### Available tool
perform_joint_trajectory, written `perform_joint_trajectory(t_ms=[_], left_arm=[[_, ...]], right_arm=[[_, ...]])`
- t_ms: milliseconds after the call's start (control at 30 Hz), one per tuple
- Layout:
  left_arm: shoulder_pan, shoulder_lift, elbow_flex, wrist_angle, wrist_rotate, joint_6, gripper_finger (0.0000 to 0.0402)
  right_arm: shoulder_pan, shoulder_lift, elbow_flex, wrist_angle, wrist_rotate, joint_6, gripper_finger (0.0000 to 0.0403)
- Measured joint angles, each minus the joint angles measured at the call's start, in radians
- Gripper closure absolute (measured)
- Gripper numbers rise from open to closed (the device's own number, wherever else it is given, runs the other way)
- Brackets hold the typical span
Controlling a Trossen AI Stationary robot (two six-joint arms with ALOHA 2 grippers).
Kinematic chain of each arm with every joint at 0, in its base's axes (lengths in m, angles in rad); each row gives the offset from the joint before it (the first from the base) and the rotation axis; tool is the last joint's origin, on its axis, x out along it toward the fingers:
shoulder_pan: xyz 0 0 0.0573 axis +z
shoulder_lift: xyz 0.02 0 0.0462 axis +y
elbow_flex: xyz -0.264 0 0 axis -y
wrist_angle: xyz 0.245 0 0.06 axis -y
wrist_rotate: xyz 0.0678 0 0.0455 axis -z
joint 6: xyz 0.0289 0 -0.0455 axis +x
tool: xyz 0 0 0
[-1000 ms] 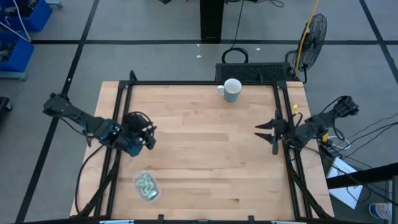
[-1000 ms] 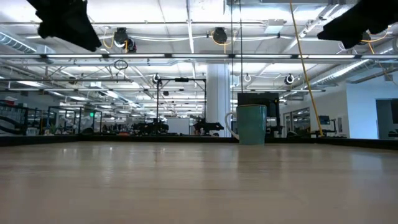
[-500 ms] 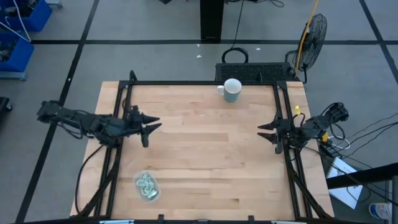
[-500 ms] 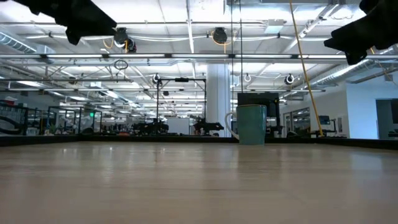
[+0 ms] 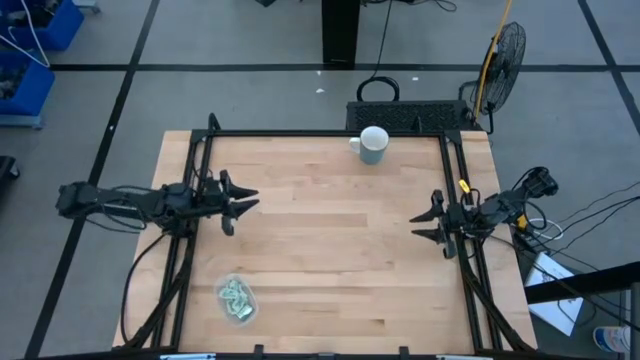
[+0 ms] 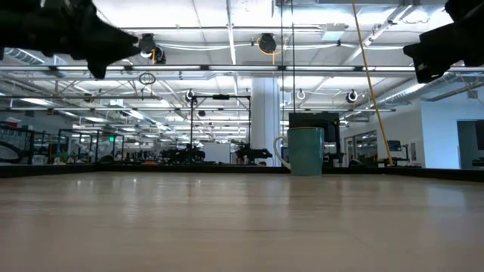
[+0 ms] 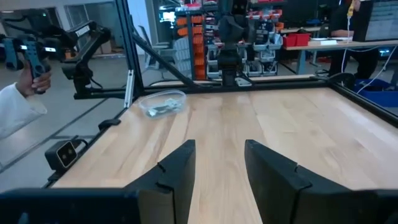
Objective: Pick and place Stevia / Truvia into bins
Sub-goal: Return to Home Position
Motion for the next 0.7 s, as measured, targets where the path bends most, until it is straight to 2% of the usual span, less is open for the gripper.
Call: perform_joint_trajectory(t_ms=[267,567,700], left_arm=[[0.118,-0.070,-0.104,0.034,0.112,-0.058,0.0270],[0.176,-0.089,-0.166,0.018,0.119,-0.127,0.0270],[0.177,-0.101,-0.166,-0.009,0.160,-0.151,0.0270]], right_arm=[[0.000,0.000,-0.005,0.015,0.000,0.009,0.0271],[0.000,0.000,-0.005,0.030,0.001,0.033,0.0271],[0.000,0.000,-0.005,0.084,0.000,0.001,0.0271]])
